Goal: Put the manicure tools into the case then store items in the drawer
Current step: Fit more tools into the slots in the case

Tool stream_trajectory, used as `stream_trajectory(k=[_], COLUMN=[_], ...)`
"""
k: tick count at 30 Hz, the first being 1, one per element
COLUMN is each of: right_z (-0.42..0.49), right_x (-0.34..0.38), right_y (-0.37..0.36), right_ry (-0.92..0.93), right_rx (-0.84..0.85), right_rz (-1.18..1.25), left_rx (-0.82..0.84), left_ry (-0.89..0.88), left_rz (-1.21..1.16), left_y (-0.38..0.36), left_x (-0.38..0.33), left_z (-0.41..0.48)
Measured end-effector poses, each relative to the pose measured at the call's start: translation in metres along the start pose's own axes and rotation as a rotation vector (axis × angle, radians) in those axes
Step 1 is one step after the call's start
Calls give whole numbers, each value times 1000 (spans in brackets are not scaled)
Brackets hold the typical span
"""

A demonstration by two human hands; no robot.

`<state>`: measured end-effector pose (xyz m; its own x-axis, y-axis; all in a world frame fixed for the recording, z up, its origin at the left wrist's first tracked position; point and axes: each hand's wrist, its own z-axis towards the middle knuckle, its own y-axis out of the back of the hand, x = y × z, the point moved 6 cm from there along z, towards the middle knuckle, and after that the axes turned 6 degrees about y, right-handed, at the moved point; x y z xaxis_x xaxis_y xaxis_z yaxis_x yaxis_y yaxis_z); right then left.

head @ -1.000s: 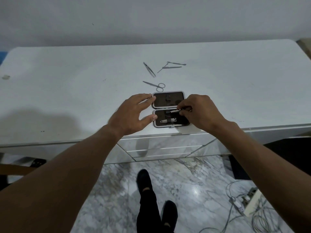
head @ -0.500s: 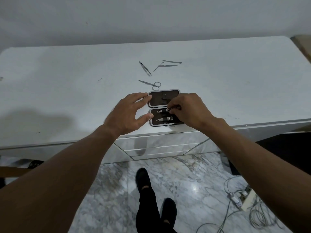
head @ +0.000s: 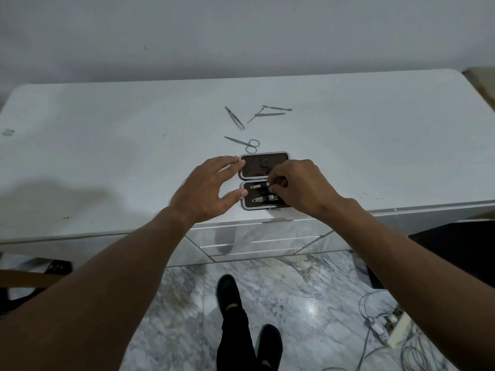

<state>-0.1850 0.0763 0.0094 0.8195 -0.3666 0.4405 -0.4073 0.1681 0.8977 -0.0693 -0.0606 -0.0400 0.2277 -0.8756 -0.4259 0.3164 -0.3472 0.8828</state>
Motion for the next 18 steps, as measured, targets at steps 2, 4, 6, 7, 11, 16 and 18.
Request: stream_trajectory(k=[2, 4, 6, 7, 11, 16, 18], right_z=[2, 5, 11, 15, 41, 78, 89], right_x=[0, 0, 0, -1, -3, -7, -8], right_y=[1, 5, 10, 13, 24, 22, 18], right_ry=[16, 19, 9, 1, -56, -101, -114], right_rx=[23, 31, 14, 0, -44, -22, -3], right_rz=[7, 12, 29, 36, 23, 0, -10], left_rx=[-8, -14, -11, -9, -4, 11, 14], left_ry=[-4, -7, -8, -8, -4, 9, 14], left_rz=[-1, 0, 6, 7, 7, -3, -9], left_y=[1, 0, 0, -1, -1, -1, -1], left_x=[0, 0, 1, 1, 2, 3, 3], left_z=[0, 0, 0, 0, 0, 1, 1])
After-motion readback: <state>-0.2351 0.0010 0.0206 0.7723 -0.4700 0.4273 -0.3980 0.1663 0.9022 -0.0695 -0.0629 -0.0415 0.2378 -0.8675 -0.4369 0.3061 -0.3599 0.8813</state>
